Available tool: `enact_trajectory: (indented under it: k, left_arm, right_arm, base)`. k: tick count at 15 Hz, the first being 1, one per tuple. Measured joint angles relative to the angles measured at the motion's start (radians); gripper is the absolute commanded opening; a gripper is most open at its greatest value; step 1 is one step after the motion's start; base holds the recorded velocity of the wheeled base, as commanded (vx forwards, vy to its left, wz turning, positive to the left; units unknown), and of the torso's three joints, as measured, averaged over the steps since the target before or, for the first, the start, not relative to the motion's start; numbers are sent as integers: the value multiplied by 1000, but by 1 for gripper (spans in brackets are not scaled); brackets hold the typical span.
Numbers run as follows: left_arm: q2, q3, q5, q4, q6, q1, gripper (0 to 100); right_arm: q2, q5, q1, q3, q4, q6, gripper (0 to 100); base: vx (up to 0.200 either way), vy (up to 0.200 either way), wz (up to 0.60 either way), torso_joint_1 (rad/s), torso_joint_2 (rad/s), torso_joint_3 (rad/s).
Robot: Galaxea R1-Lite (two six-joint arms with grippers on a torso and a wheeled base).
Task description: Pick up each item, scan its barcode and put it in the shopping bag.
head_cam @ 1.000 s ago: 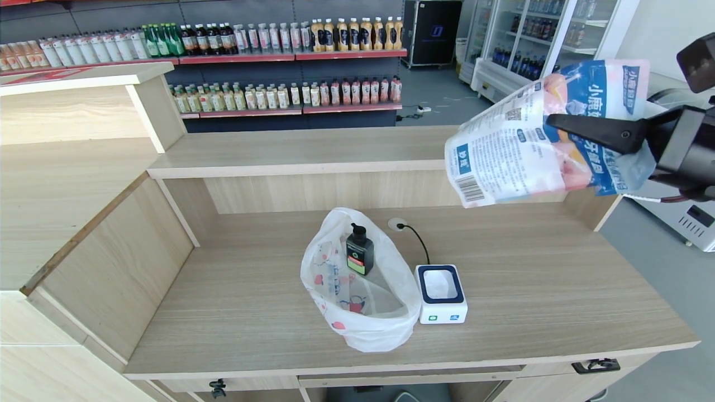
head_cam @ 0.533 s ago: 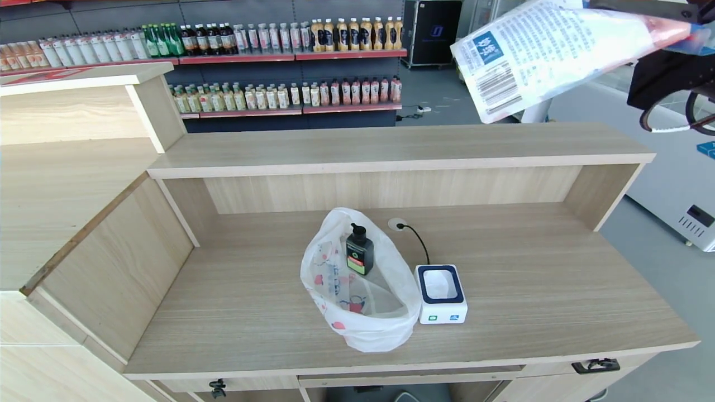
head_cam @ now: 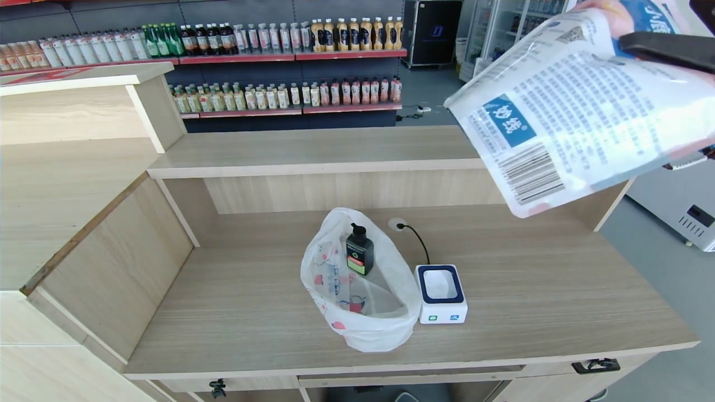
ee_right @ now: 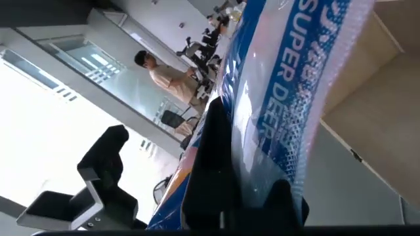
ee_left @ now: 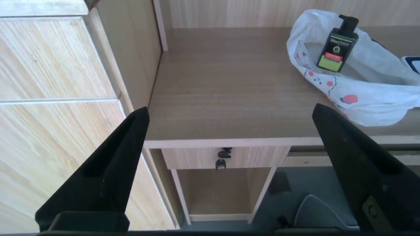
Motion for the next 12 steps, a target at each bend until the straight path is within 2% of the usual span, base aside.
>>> enact_trajectory:
  k: [4, 8, 12]
  left_arm:
    - [0, 0, 0, 0, 0, 0, 100]
    - [0, 0, 0, 0, 0, 0, 100]
    - [0, 0, 0, 0, 0, 0, 100]
  right_arm:
    - [-63, 1, 30, -20, 3, 157, 0]
    - [-143, 3, 81, 91, 0, 161, 0]
    - [-187, 4, 94, 143, 0, 154, 0]
  base:
    - [0, 0, 0, 0, 0, 0]
    - [0, 0, 0, 0, 0, 0]
    - [0, 0, 0, 0, 0, 0]
